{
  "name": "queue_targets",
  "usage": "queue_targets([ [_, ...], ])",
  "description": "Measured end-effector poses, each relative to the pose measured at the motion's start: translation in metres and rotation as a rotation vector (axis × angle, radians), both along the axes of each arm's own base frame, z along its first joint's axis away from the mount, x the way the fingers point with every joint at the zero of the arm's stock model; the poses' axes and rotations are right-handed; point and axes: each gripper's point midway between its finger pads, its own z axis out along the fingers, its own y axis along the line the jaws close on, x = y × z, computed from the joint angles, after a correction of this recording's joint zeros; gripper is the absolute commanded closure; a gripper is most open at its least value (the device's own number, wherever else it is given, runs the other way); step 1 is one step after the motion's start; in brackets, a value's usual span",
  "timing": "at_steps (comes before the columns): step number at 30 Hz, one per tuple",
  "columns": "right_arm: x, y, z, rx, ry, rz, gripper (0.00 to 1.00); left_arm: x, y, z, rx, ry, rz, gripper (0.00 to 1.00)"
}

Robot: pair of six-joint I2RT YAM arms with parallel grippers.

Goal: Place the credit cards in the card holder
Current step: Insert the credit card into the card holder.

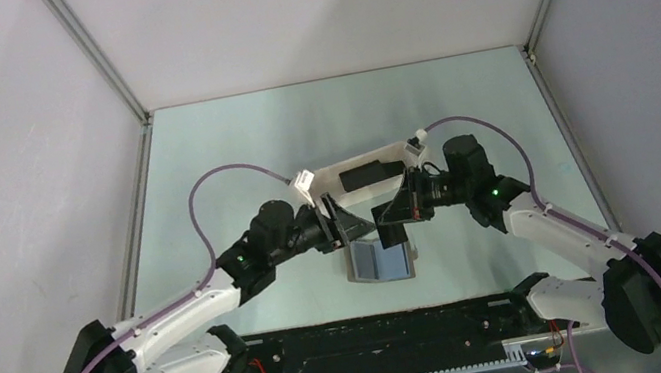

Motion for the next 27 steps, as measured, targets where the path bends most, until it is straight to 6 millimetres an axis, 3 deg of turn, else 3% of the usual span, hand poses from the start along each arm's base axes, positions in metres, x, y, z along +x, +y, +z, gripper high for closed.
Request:
queue_targets([
  [9,0.006,0.003,0.043,0.157,-0.01,-0.005,1.0,-0.025,-0.036,0.03,-0.199,-0.063,-0.204,0.52],
  [12,0.007,0.003,0.052,0.19,-0.006,-0.003,1.0,-0.027,-0.042,0.038,-0.248,-0.071,-0.228,0.65],
  [14,0.006,0.004,0.056,0.205,0.0,0.0,1.0,-0.027,-0.044,0.045,-0.277,-0.082,-0.237,0.81],
  [15,0.006,0.004,0.058,0.214,0.003,0.001,0.96,-0.028,-0.044,0.046,-0.285,-0.079,-0.238,0.94],
  [16,0.006,0.003,0.061,0.223,0.002,0.003,0.92,-0.027,-0.044,0.046,-0.289,-0.082,-0.235,0.97],
  [18,0.003,0.003,0.067,0.238,-0.009,0.012,0.72,-0.027,-0.043,0.045,-0.301,-0.073,-0.228,1.0],
  [19,0.003,0.003,0.069,0.242,-0.01,0.013,0.53,-0.028,-0.043,0.045,-0.308,-0.075,-0.226,1.0],
  [21,0.003,0.003,0.069,0.244,0.001,0.011,0.28,-0.028,-0.042,0.046,-0.319,-0.083,-0.221,1.0],
  [23,0.003,0.002,0.068,0.241,0.006,0.008,0.17,-0.028,-0.04,0.045,-0.321,-0.084,-0.213,1.0],
  [27,0.004,-0.004,0.065,0.225,0.01,-0.007,0.11,-0.029,-0.036,0.042,-0.32,-0.087,-0.203,1.0],
])
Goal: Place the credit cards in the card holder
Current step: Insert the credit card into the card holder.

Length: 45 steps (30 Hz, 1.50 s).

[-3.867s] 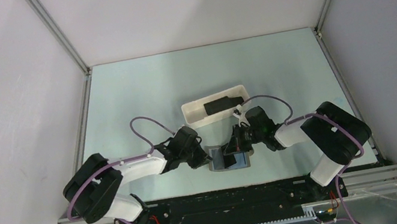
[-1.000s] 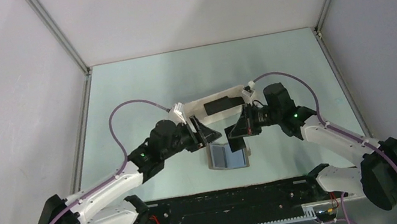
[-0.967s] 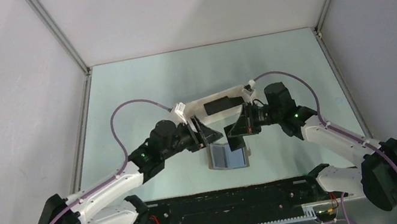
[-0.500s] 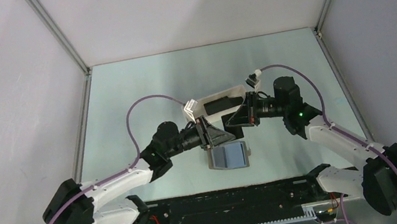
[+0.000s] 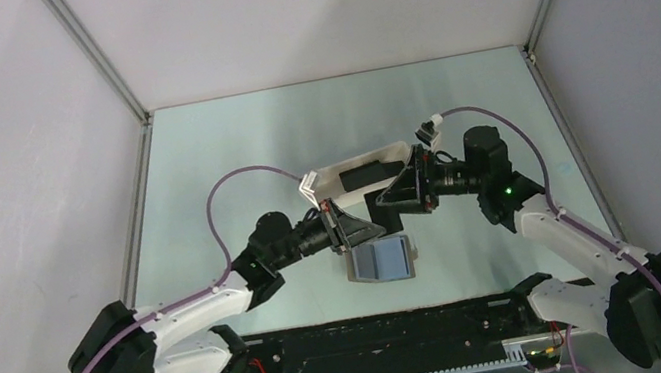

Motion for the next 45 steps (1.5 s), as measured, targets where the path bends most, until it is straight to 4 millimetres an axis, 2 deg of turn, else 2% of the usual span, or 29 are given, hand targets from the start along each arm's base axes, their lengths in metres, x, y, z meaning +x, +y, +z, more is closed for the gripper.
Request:
queue_targets([
  [2,0.0,-0.007,-0.003,-0.017,0.006,-0.013,0.13,0.0,0.0,0.0,-0.001,-0.001,-0.001,1.0],
  [4,-0.001,-0.013,-0.006,-0.032,0.01,-0.016,0.21,-0.001,0.0,0.001,-0.004,-0.008,-0.005,1.0],
  [5,-0.003,-0.016,-0.008,-0.038,0.012,-0.012,0.32,-0.002,0.0,0.002,-0.004,-0.013,-0.012,1.0],
  [7,-0.006,-0.02,-0.01,-0.046,0.015,-0.001,0.46,-0.004,0.0,0.002,-0.005,-0.015,-0.02,1.0],
  [12,-0.015,-0.027,-0.012,-0.041,0.044,0.042,0.52,-0.009,0.0,0.005,-0.011,-0.029,-0.05,1.0],
  [15,-0.022,-0.029,-0.006,-0.024,0.034,0.067,0.61,-0.013,0.001,0.009,-0.02,-0.04,-0.068,1.0],
  [19,-0.03,-0.03,0.003,0.0,0.012,0.101,0.63,-0.018,0.0,0.009,-0.021,-0.045,-0.09,1.0],
  [25,-0.035,-0.028,0.005,0.007,0.009,0.128,0.64,-0.022,-0.004,0.012,-0.026,-0.052,-0.117,1.0],
  [29,-0.036,-0.028,0.004,0.005,0.006,0.132,0.71,-0.024,-0.006,0.013,-0.028,-0.054,-0.132,1.0],
  [31,-0.036,-0.027,0.003,0.005,0.007,0.136,0.79,-0.025,-0.006,0.014,-0.033,-0.058,-0.137,1.0],
  [33,-0.037,-0.026,0.005,0.008,0.004,0.14,0.99,-0.025,-0.007,0.014,-0.033,-0.058,-0.14,1.0],
  [34,-0.038,-0.025,0.006,0.011,-0.004,0.145,1.0,-0.025,-0.008,0.014,-0.033,-0.058,-0.143,1.0],
  [36,-0.039,-0.023,0.008,0.017,-0.019,0.154,1.0,-0.025,-0.009,0.013,-0.031,-0.052,-0.148,0.82],
  [37,-0.038,-0.023,0.009,0.018,-0.025,0.155,1.0,-0.025,-0.009,0.013,-0.032,-0.052,-0.148,0.61],
  [39,-0.038,-0.022,0.008,0.015,-0.029,0.154,1.0,-0.025,-0.01,0.013,-0.035,-0.044,-0.146,0.43],
  [41,-0.039,-0.022,0.003,0.0,-0.028,0.151,1.0,-0.023,-0.011,0.012,-0.035,-0.047,-0.138,0.38],
  [43,-0.039,-0.022,-0.006,-0.034,-0.019,0.138,1.0,-0.019,-0.01,0.011,-0.037,-0.038,-0.109,0.37],
  [45,-0.037,-0.023,-0.02,-0.08,-0.011,0.115,1.0,-0.01,-0.004,-0.002,-0.016,-0.017,-0.046,0.39],
])
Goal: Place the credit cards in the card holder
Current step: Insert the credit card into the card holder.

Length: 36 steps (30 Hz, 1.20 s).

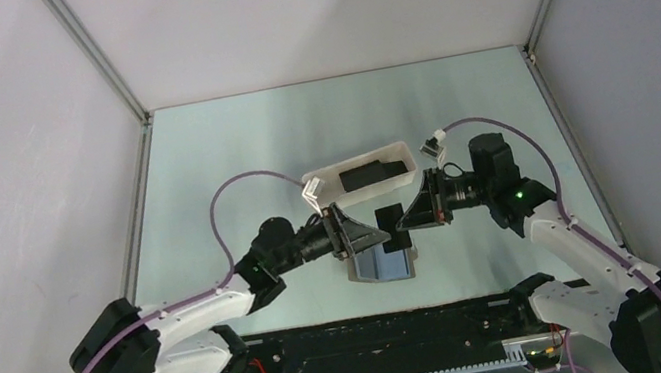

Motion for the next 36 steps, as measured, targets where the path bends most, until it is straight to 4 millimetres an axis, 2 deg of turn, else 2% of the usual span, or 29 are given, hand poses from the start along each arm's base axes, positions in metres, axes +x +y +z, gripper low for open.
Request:
queue_targets([
  [2,0.002,-0.001,-0.016,-0.043,0.008,-0.018,1.0,0.008,0.008,-0.021,0.055,0.042,0.07,0.41],
  [4,0.002,0.0,-0.037,-0.088,0.035,-0.027,1.0,0.017,0.018,-0.05,0.156,0.103,0.153,0.45],
  [7,-0.003,0.005,-0.073,-0.172,0.104,-0.015,1.0,0.028,0.037,-0.094,0.338,0.191,0.266,0.52],
  [9,-0.007,0.009,-0.094,-0.226,0.143,0.002,1.0,0.03,0.049,-0.115,0.437,0.231,0.316,0.56],
  [12,-0.01,0.018,-0.116,-0.283,0.164,0.023,1.0,0.033,0.065,-0.142,0.585,0.275,0.372,0.59],
  [16,-0.007,0.025,-0.141,-0.338,0.181,0.028,1.0,0.032,0.076,-0.166,0.712,0.317,0.391,0.62],
  [20,0.0,0.025,-0.161,-0.379,0.202,0.01,1.0,0.03,0.079,-0.182,0.801,0.352,0.383,0.63],
  [25,0.004,0.02,-0.18,-0.426,0.218,0.0,1.0,0.03,0.082,-0.19,0.855,0.367,0.381,0.69],
  [36,0.003,0.025,-0.194,-0.403,0.217,0.055,1.0,0.029,0.084,-0.199,0.917,0.389,0.373,0.74],
])
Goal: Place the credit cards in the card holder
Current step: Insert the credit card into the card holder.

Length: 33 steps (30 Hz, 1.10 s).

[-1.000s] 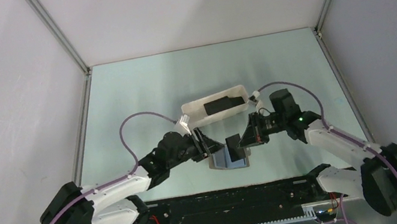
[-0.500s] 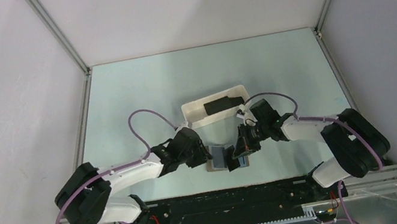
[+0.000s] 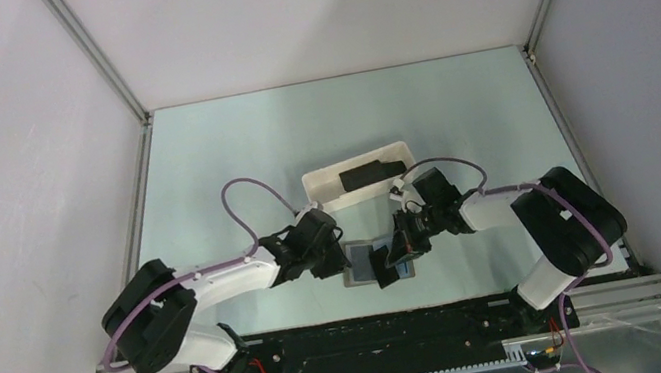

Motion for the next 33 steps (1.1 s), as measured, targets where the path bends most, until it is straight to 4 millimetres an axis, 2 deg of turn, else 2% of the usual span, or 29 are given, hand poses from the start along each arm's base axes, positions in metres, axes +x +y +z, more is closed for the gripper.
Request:
queue_targets([
  [8,0.002,0.002,0.0,0.038,-0.015,0.026,1.0,-0.001,0.001,-0.004,0.013,0.01,-0.003,0.76],
  [21,0.021,0.001,-0.006,0.062,-0.024,-0.024,1.0,-0.001,0.0,-0.004,0.025,0.015,-0.017,0.77],
  [33,0.021,0.021,-0.008,0.078,-0.026,-0.032,1.0,-0.002,0.001,-0.004,0.029,0.018,-0.018,0.77],
])
